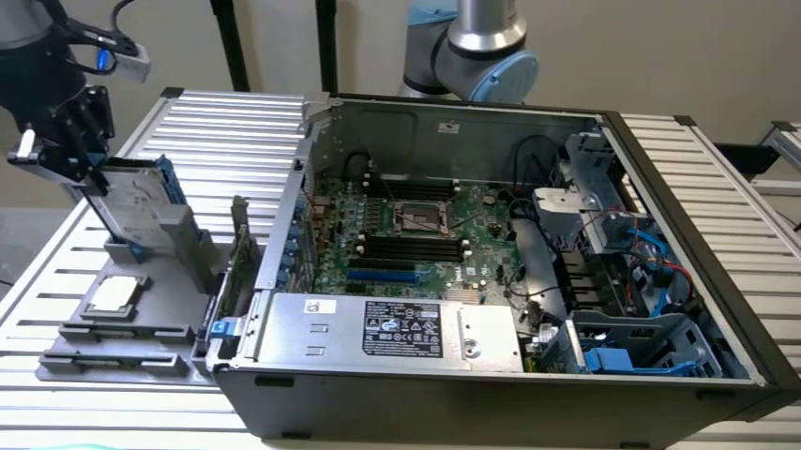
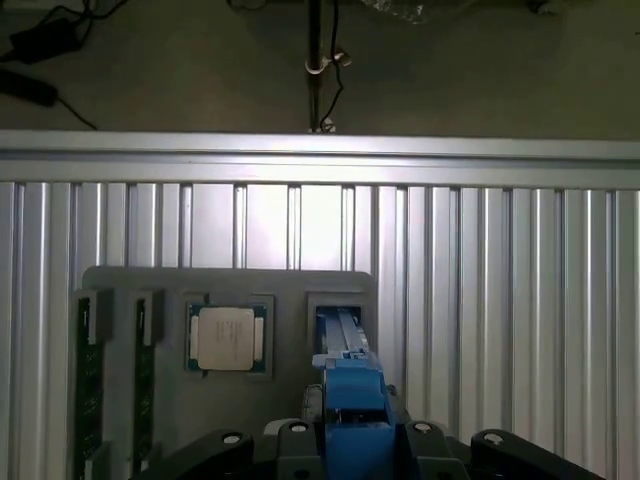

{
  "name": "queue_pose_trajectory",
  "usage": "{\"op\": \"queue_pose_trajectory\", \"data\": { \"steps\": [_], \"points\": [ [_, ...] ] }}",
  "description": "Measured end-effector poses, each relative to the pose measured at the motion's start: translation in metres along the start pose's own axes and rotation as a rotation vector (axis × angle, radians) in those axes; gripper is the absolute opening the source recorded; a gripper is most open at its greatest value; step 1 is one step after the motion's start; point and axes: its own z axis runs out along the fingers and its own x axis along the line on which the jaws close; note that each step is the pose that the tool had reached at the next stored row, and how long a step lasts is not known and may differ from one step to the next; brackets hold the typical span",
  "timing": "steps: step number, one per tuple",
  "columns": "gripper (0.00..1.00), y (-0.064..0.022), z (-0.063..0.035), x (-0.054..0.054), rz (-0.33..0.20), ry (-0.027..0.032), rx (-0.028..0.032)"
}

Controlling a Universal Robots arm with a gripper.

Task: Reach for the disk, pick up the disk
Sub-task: 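Pick up the disk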

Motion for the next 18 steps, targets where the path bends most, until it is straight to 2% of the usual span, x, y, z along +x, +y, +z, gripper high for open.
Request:
{"op": "queue_pose_trajectory", "data": {
  "steps": [13,18],
  "points": [
    [0.33,-0.0057,-0.0591,0.0,-0.004,0.0,-0.0001],
    [0.33,-0.0116,-0.082,0.002,-0.01,0.0001,-0.0003]
  ]
}}
